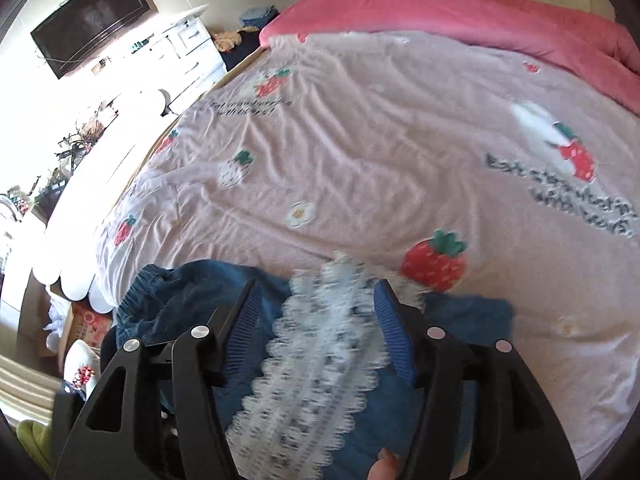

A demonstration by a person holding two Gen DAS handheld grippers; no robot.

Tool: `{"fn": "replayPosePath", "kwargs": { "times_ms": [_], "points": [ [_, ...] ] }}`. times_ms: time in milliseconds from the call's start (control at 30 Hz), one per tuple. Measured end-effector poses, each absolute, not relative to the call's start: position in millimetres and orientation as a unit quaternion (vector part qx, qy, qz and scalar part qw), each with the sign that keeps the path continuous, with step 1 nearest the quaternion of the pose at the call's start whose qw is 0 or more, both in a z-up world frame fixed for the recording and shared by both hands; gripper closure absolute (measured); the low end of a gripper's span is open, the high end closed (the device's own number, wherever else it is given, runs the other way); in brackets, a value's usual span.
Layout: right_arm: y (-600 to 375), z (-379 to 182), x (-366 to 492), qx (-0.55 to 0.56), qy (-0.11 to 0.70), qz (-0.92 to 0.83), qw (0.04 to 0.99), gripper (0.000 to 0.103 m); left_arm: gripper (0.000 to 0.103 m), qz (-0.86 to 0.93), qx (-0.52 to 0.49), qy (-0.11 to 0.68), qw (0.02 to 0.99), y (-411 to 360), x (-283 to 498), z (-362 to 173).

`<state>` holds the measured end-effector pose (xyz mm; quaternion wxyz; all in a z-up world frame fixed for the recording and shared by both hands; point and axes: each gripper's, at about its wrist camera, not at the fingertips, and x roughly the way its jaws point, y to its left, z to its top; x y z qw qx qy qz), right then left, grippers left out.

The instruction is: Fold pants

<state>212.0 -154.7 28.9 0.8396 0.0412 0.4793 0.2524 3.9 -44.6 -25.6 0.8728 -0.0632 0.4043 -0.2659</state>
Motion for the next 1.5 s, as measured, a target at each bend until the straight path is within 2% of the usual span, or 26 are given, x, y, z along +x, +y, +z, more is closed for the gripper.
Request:
{"fn": "replayPosePath", "kwargs": {
  "times_ms": [133,267,400,433,467,500,533,667,733,967,1200,1300,1367,1500],
  "points": [
    [-156.2,23.9,215.9,0.006,0.476,0.248,0.844,0.045,0.047,-0.247,-0.055,0.391,0.885,-31.2,0.9,-13.3],
    [-138.1,17.8,224.0,-0.062,0.467,0.248,0.846,0.045,0.046,-0.249,-0.032,0.389,0.886,-47.0,8.2,-5.6],
    [-123.0,1.2,241.4,-0.077,0.491,0.248,0.832,0.046,0.046,-0.23,-0.016,0.407,0.884,-57.9,21.2,-11.4],
    [-121.1,-3.2,243.9,-0.081,0.495,0.247,0.829,0.049,0.046,-0.218,-0.01,0.417,0.883,-60.9,26.5,-16.0],
    [-119.5,-8.0,246.1,-0.087,0.5,0.247,0.826,0.057,0.05,-0.208,-0.007,0.426,0.881,-61.7,30.9,-20.9],
    [-118.5,-12.5,246.3,-0.09,0.505,0.249,0.821,0.076,0.053,-0.205,-0.01,0.431,0.879,-61.4,31.9,-23.8],
    [-118.4,-16.2,244.7,-0.088,0.508,0.257,0.817,0.08,0.065,-0.204,-0.013,0.436,0.876,-61.5,34.3,-27.5],
    [-124.1,-10.4,229.5,-0.098,0.481,0.262,0.831,0.086,0.085,-0.202,-0.011,0.44,0.875,-62.8,34.0,-35.0],
    [-129.0,-2.4,222.6,-0.091,0.468,0.268,0.837,0.087,0.086,-0.203,-0.005,0.433,0.878,-64.8,30.4,-33.1],
    [-122.5,30.2,203.7,-0.085,0.425,0.302,0.849,0.087,0.09,-0.209,-0.007,0.426,0.88,-63.8,16.7,-24.2],
    [-86.3,-13.2,222.7,-0.125,0.467,0.284,0.828,0.087,0.09,-0.202,0.008,0.44,0.875,-67.6,11.3,-36.3],
    [-89.8,-17.3,226.9,-0.1,0.47,0.288,0.829,0.081,0.09,-0.2,0.013,0.443,0.874,-69.1,12.3,-40.9],
    [-101.0,-2.3,225.4,-0.08,0.454,0.295,0.837,0.072,0.09,-0.2,0.015,0.443,0.874,-69.5,13.0,-42.4],
    [-135.3,34.2,215.5,-0.049,0.411,0.299,0.859,0.047,0.09,-0.202,0.011,0.442,0.874,-68.3,13.9,-43.0]
  ]
}}
